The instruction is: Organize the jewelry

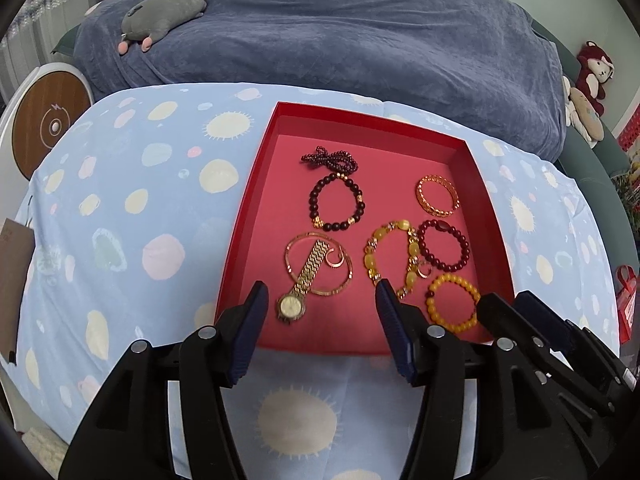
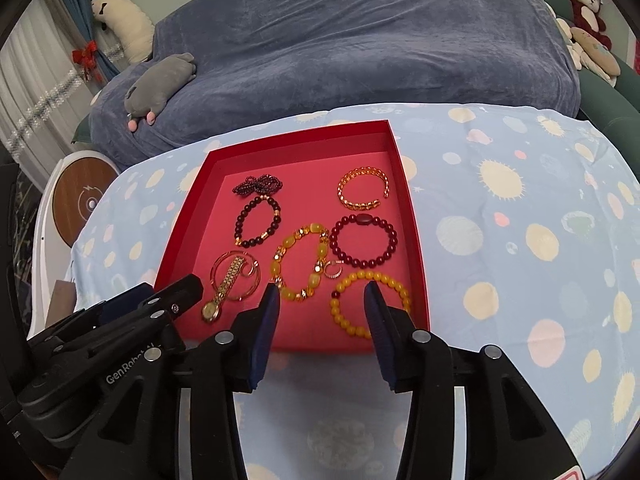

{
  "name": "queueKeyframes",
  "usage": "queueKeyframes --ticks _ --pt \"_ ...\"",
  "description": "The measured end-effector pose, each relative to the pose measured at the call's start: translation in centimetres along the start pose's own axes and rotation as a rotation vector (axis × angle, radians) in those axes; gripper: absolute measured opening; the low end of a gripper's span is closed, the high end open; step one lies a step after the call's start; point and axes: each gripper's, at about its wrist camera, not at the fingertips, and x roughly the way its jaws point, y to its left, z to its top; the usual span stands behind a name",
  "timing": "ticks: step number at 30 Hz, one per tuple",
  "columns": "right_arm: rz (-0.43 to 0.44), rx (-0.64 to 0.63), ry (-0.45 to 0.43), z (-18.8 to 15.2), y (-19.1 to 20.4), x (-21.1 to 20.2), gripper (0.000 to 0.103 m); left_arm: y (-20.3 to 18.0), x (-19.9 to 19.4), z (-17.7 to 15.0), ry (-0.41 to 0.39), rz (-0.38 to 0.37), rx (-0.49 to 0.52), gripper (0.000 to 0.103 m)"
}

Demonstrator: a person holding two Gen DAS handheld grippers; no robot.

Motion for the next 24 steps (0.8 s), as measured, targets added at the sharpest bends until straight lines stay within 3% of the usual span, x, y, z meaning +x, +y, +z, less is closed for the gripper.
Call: queueKeyframes --ticks 4,22,24 --pt "0.000 0.002 -0.004 -1.2 0.0 -1.3 0.044 0.0 -1.3 -1.4 -0.003 -0.004 0.007 0.053" --pt "-0.076 0.013 -0.066 -6.6 -0.9 -5.9 0.083 0.8 -4.7 -6.4 -0.016 0.060 0.012 0.064" --pt "-0.076 0.018 -0.067 -6.9 -1.0 -6.1 0.083 0.8 -4.8 -6.7 -0.017 0.063 0.018 0.066"
